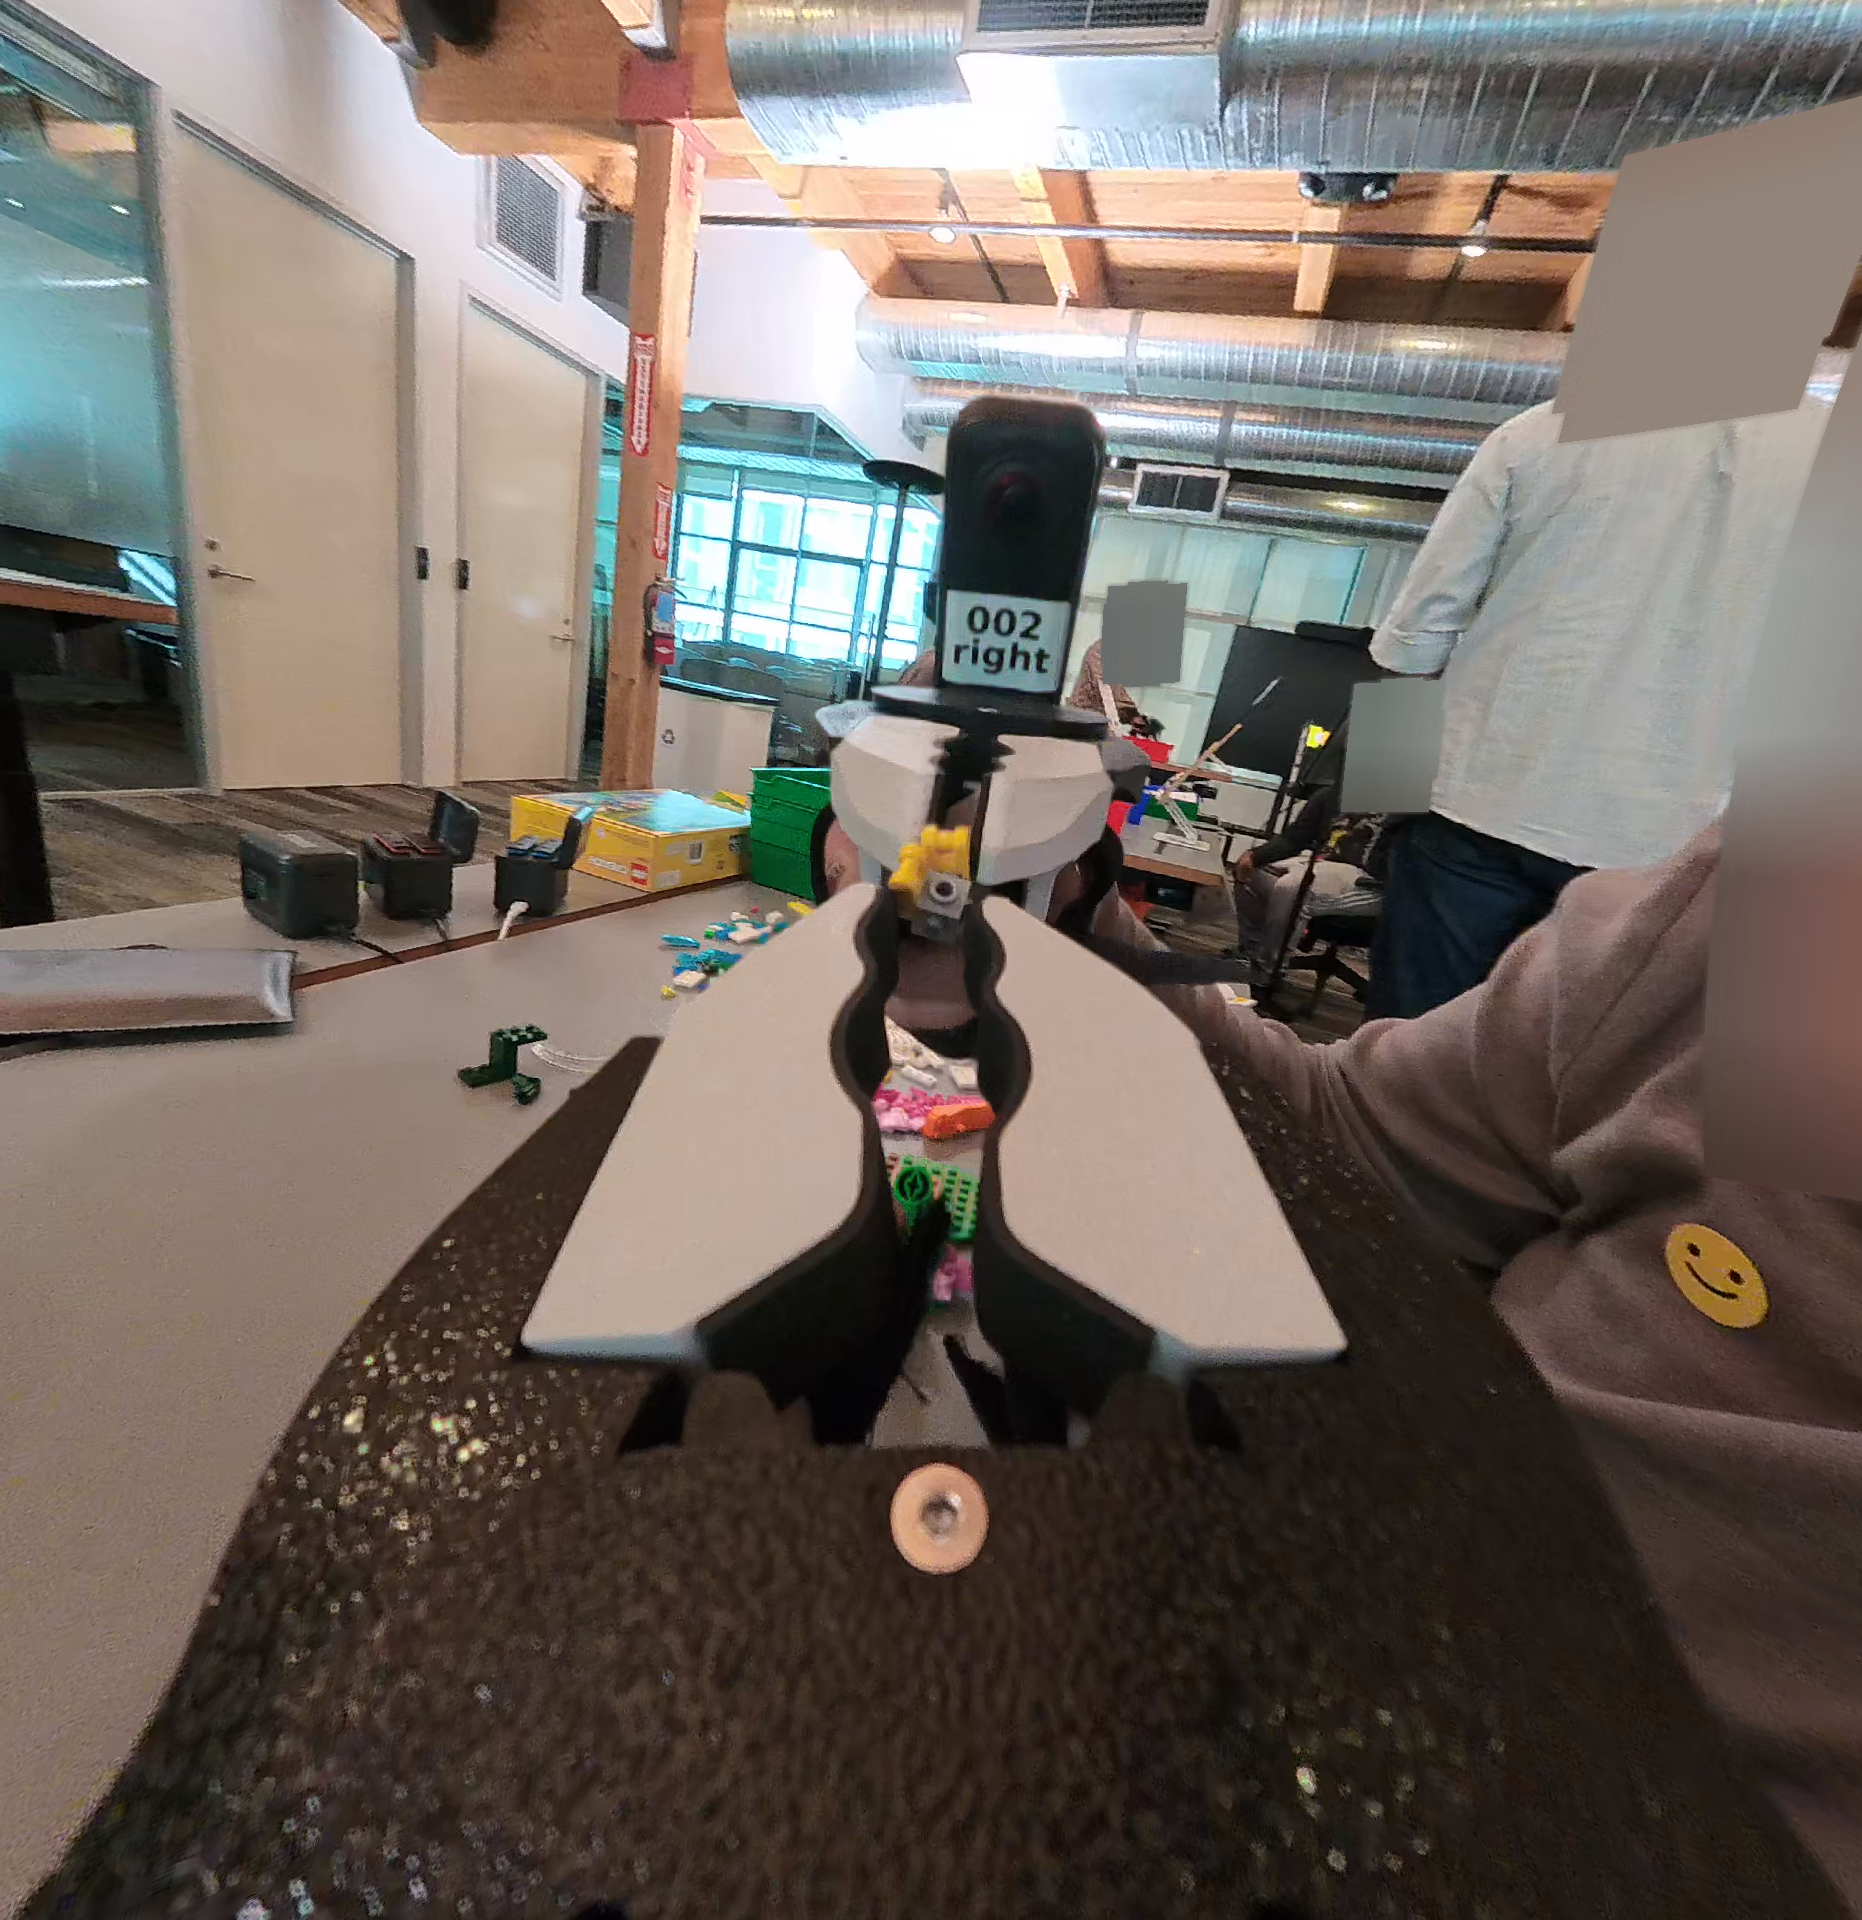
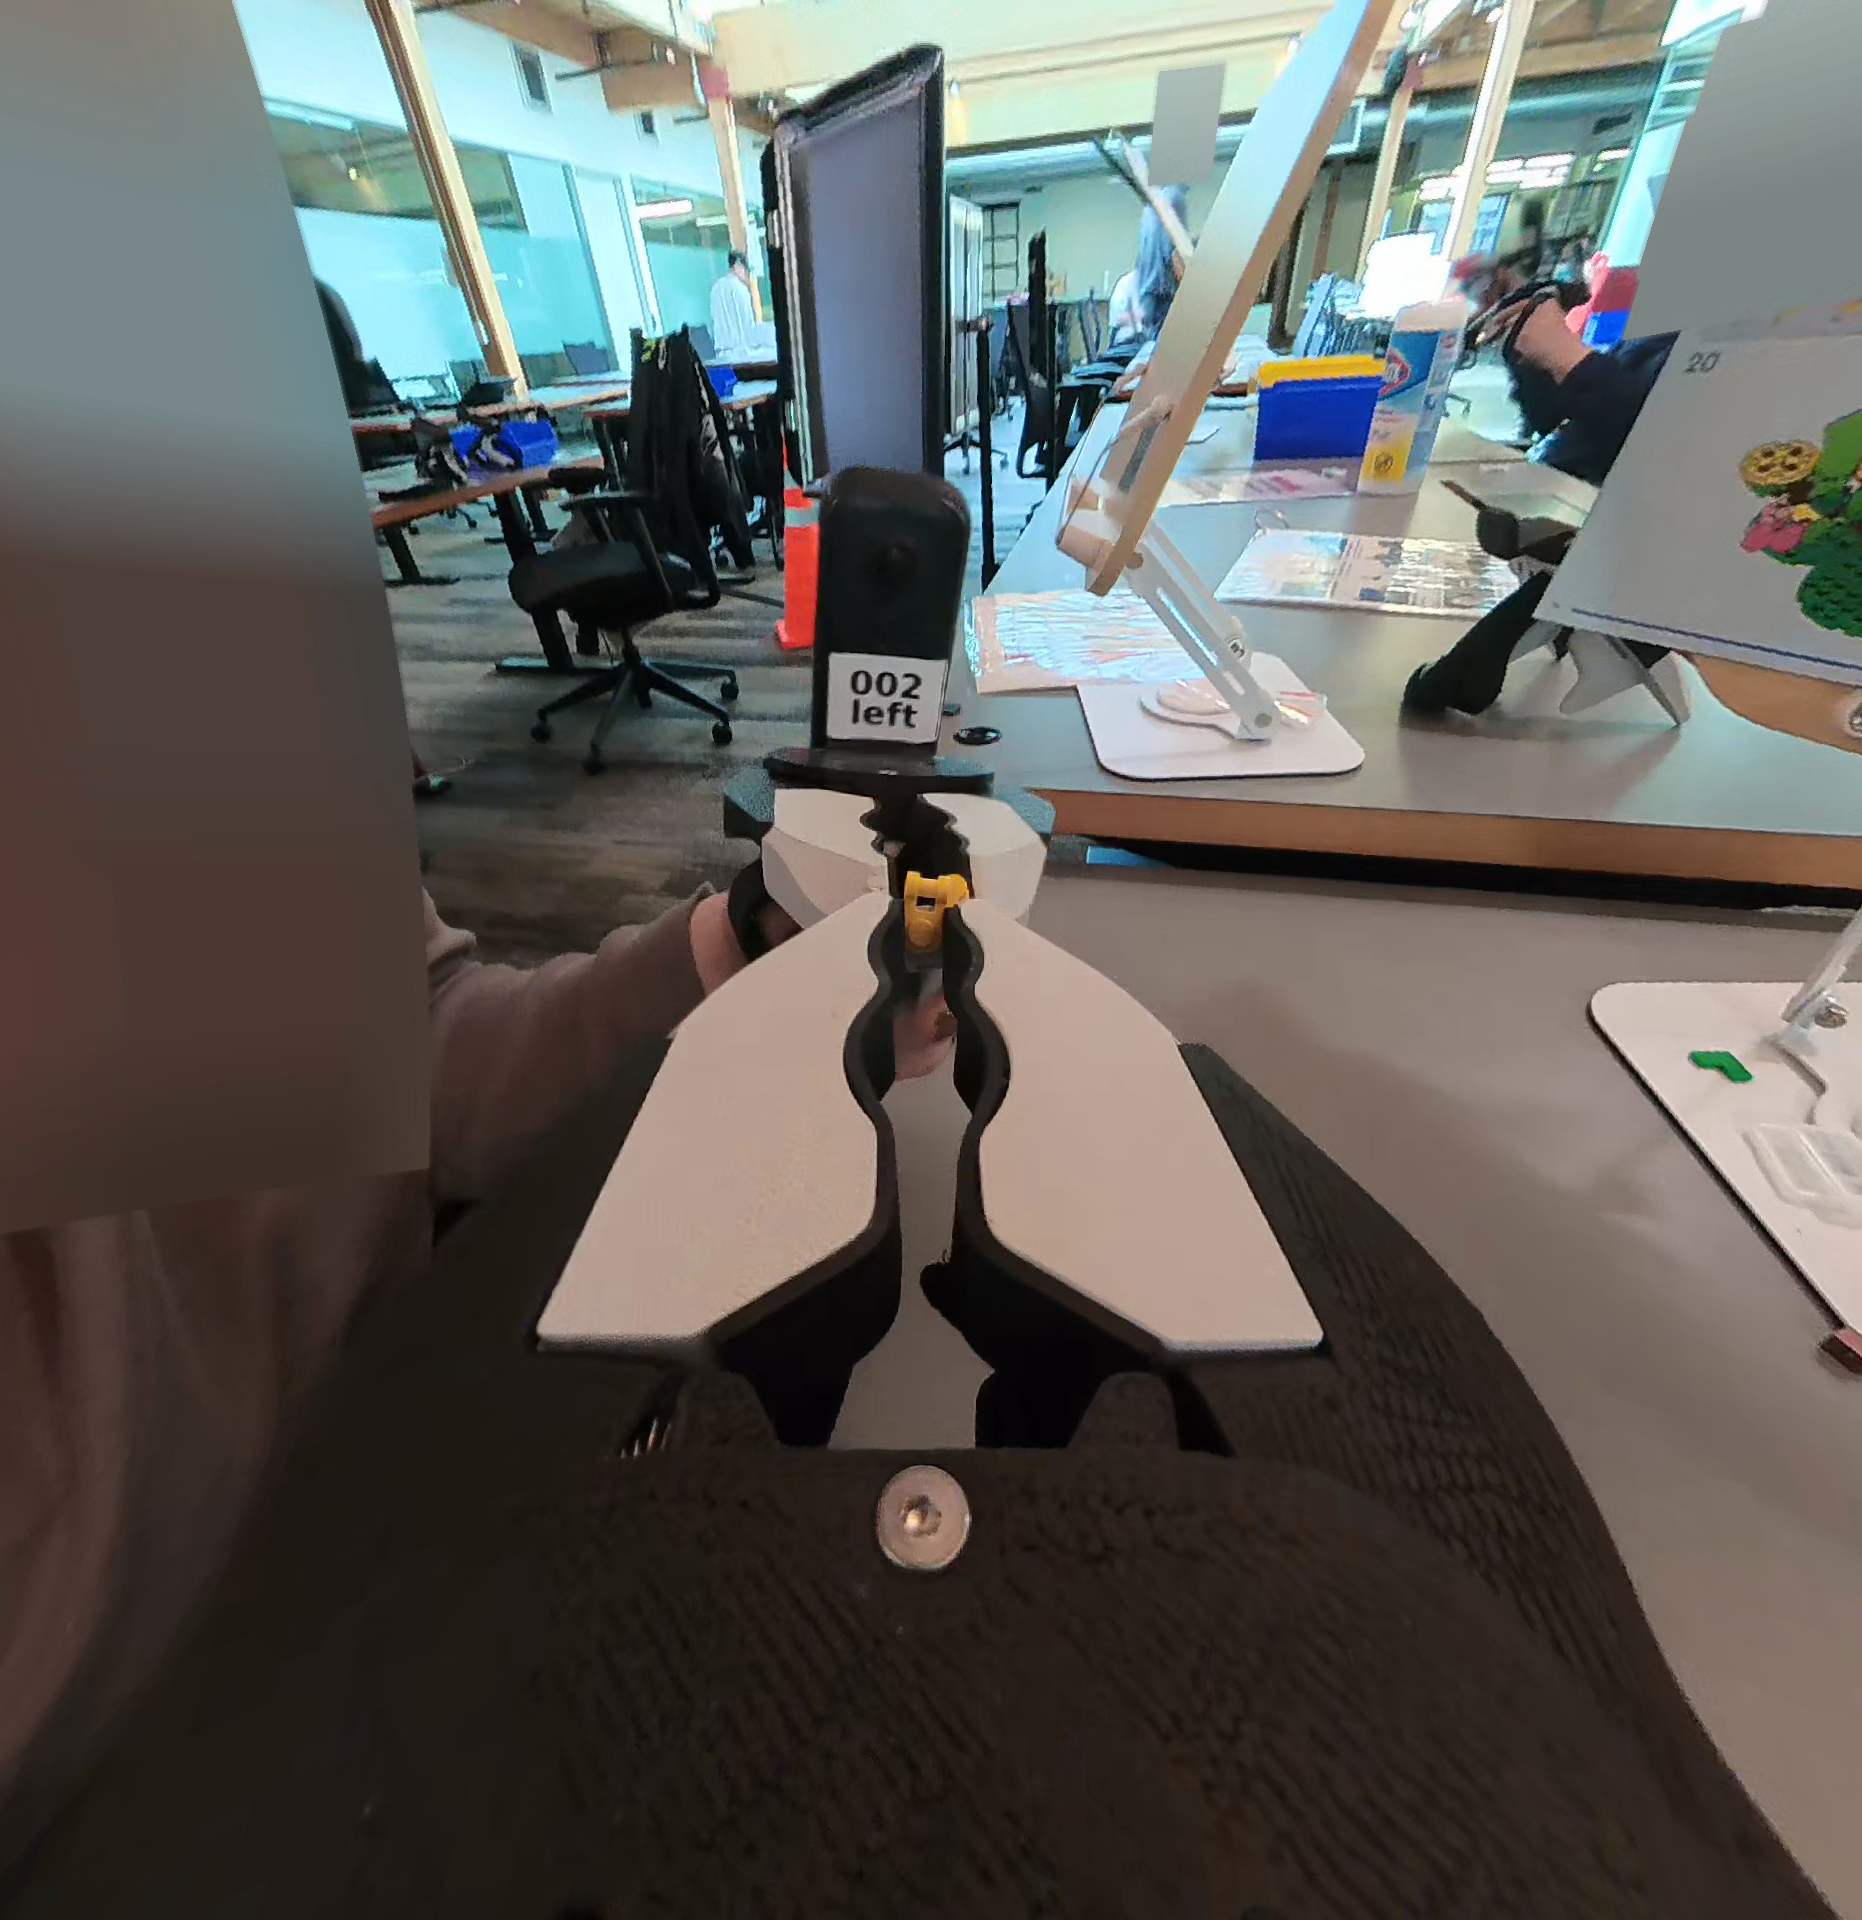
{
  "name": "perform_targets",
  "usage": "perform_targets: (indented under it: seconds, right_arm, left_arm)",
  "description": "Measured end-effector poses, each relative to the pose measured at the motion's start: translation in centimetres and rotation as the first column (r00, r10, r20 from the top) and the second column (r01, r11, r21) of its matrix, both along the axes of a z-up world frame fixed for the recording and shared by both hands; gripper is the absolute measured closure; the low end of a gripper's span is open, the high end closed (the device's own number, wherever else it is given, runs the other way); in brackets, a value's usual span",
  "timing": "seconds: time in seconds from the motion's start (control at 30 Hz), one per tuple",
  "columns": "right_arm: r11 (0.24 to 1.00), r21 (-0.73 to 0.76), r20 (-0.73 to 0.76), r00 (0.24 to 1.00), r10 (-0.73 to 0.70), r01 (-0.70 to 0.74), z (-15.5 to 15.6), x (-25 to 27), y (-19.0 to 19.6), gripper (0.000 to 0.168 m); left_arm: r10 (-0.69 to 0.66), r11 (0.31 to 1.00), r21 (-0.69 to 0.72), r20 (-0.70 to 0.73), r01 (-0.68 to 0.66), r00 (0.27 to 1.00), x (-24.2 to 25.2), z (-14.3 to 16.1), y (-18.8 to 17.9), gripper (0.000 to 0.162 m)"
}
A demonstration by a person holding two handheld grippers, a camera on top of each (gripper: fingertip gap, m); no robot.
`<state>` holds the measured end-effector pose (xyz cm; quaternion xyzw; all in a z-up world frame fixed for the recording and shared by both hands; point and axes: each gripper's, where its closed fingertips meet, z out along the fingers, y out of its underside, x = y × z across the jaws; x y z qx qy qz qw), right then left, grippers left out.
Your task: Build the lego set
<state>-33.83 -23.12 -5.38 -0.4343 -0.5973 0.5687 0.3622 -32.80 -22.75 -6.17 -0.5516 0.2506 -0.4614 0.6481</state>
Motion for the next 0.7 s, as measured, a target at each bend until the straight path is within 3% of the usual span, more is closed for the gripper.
perform_targets:
  seconds: [0.23, 0.47, 0.6, 0.67, 0.7]
  right_arm:
    - [0.997, 0.077, 0.076, 0.997, -0.015, 0.009, -1.1, 0.3, 0.0, 0.163]
    - [0.996, 0.075, 0.044, 0.998, -0.044, 0.041, -0.8, 0.2, 0.6, 0.163]
    - [0.987, 0.118, -0.022, 0.994, -0.111, 0.113, -0.2, -0.4, 1.4, 0.160]
    - [0.980, 0.149, -0.097, 0.988, -0.120, 0.133, 0.7, -0.3, 1.3, 0.138]
    - [0.973, 0.183, -0.106, 0.987, -0.123, 0.141, 0.8, -0.2, 1.2, 0.137]
  left_arm:
    - [-0.003, 1.000, -0.019, -0.067, 0.001, 0.998, 0.3, -1.0, 0.1, 0.150]
    - [-0.008, 0.999, -0.051, 0.020, 0.009, 1.000, 0.2, -0.8, 0.7, 0.150]
    - [0.004, 0.993, -0.114, 0.161, 0.015, 0.987, -0.6, -0.3, 1.6, 0.150]
    - [-0.013, 0.985, -0.161, 0.254, 0.056, 0.967, -0.7, -0.2, 2.0, 0.150]
    - [-0.028, 0.981, -0.175, 0.305, 0.085, 0.952, -0.8, 0.0, 2.1, 0.150]
